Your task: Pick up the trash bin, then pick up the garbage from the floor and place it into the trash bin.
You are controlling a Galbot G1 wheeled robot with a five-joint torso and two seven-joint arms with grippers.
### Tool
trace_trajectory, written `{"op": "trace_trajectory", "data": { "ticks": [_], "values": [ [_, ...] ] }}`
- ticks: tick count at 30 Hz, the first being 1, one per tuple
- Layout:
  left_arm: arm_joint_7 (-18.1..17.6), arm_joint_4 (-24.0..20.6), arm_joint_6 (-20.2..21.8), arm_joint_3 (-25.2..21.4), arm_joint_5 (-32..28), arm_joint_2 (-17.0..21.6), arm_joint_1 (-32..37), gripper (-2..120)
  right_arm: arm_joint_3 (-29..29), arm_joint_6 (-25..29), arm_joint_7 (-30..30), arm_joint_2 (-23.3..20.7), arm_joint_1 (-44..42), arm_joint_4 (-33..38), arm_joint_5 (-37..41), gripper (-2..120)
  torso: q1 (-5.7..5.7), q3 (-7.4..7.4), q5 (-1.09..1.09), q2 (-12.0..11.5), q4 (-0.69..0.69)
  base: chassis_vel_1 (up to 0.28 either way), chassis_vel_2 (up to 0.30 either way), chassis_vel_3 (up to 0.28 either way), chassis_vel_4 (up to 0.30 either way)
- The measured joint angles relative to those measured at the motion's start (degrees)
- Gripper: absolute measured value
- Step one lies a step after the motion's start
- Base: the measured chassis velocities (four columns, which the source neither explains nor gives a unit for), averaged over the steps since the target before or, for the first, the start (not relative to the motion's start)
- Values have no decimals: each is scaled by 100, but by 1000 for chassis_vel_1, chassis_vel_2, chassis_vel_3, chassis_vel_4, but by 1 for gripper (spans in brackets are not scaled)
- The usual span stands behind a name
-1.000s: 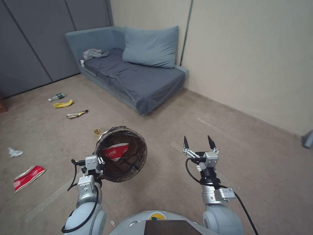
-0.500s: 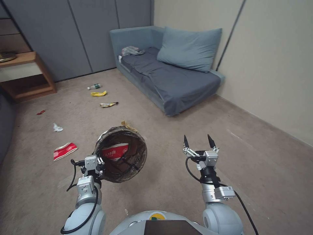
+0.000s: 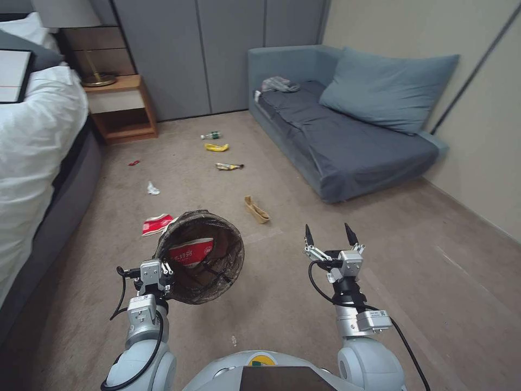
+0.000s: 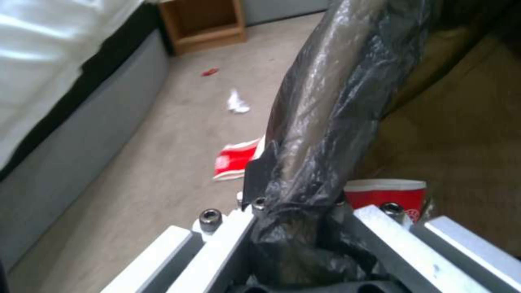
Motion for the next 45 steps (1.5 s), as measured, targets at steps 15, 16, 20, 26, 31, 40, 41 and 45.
{"op": "trace_trajectory", "data": {
  "ticks": [15,16,20,26,31,40,41,45],
  "values": [
    [6,46,-50,6,27,-59,-41,0,54,0,-56,-20,62,-18,74,100,0,0,0,0,-2,10,16,11,11],
    [6,46,-51,4,31,-61,-36,0,61,16,-77,-21,64,-33,74,100,0,0,0,0,-2,0,0,0,0],
    [4,46,-54,-6,45,-62,-18,0,73,47,-87,-22,67,-63,75,100,0,0,0,0,-1,0,0,0,0],
    [0,48,-57,-15,57,-52,-10,0,74,54,-87,-34,67,-67,76,100,-1,0,0,0,-2,-21,27,27,-18],
    [-9,49,-59,-16,59,-44,-9,0,73,56,-88,-39,69,-72,76,100,-1,0,0,0,-1,-114,103,118,-118],
    [-16,49,-60,-15,59,-33,-15,0,71,68,-89,-64,57,-80,76,100,0,1,0,0,-3,-169,151,168,-162],
    [-16,48,-60,-15,58,-30,-15,0,70,69,-88,-66,55,-80,74,100,0,1,0,0,-3,-145,105,116,-126],
    [-18,45,-60,-16,58,-27,-15,0,61,69,-89,-65,53,-79,71,100,0,1,0,0,-1,-105,104,103,-103]
  ]
}}
